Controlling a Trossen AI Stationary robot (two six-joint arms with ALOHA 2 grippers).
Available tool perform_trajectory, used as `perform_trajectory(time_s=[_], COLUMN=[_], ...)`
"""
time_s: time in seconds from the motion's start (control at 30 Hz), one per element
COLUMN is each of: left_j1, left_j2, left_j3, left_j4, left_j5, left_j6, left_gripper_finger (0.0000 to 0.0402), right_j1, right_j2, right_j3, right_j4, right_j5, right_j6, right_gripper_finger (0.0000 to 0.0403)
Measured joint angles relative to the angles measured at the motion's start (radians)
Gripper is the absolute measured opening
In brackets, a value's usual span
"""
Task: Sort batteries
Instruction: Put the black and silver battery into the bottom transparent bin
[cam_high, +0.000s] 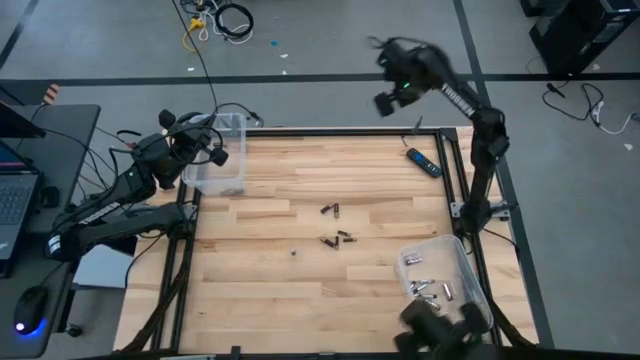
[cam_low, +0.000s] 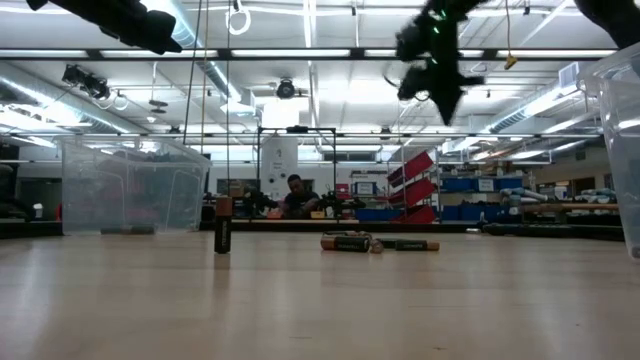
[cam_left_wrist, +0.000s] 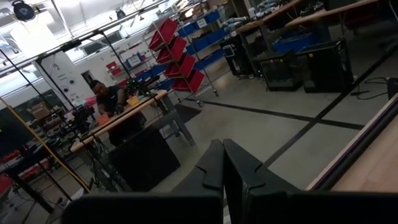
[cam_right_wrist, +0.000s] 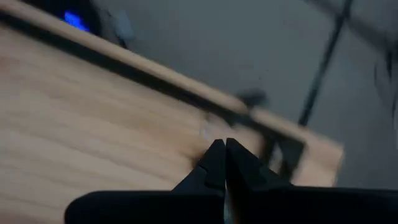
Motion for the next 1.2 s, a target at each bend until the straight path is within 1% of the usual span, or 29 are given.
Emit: perform_trajectory(time_s=[0.03,0.13,0.17,0.27,0.37,0.47,0.63,0.83,0.97,1.1,1.2], left_j1=[0.000,0.000,0.000,0.000,0.000,0.000,0.000,0.000,0.000,0.000,0.000], left_j2=[0.000,0.000,0.000,0.000,0.000,0.003,0.007,0.008,0.007,0.007,0.010], left_j3=[0.000,0.000,0.000,0.000,0.000,0.000,0.000,-0.008,-0.008,-0.008,-0.008], left_j4=[-0.001,-0.001,-0.001,-0.004,-0.008,-0.008,-0.023,-0.038,-0.035,-0.045,-0.077], left_j5=[0.000,0.000,0.000,0.000,0.000,0.000,0.000,0.000,0.000,0.029,0.101], left_j6=[0.000,0.000,0.000,0.000,0.000,0.000,0.000,-0.001,-0.001,-0.001,-0.025], left_gripper_finger=[0.0000,0.0000,0.0000,0.0000,0.0000,0.0000,0.0000,0.0000,0.0000,0.0000,0.0000], right_j1=[-0.044,-0.148,-0.172,-0.236,-0.269,-0.262,-0.227,-0.232,-0.222,-0.169,-0.104], right_j2=[0.002,0.002,0.002,0.002,0.002,0.002,0.002,0.002,-0.010,-0.073,-0.153], right_j3=[-0.013,-0.039,-0.046,-0.072,-0.095,-0.124,-0.193,-0.259,-0.259,-0.199,-0.198], right_j4=[-0.019,-0.022,-0.019,0.011,0.026,0.021,0.029,-0.022,-0.027,-0.027,-0.027], right_j5=[-0.030,-0.190,-0.220,-0.232,-0.233,-0.260,-0.373,-0.397,-0.476,-0.449,-0.443], right_j6=[0.003,-0.009,-0.008,0.006,0.015,0.038,0.048,0.056,-0.009,-0.062,-0.051], right_gripper_finger=[0.0000,0.0000,0.0000,0.0000,0.0000,0.0000,0.0000,0.0000,0.0000,0.0000,0.0000])
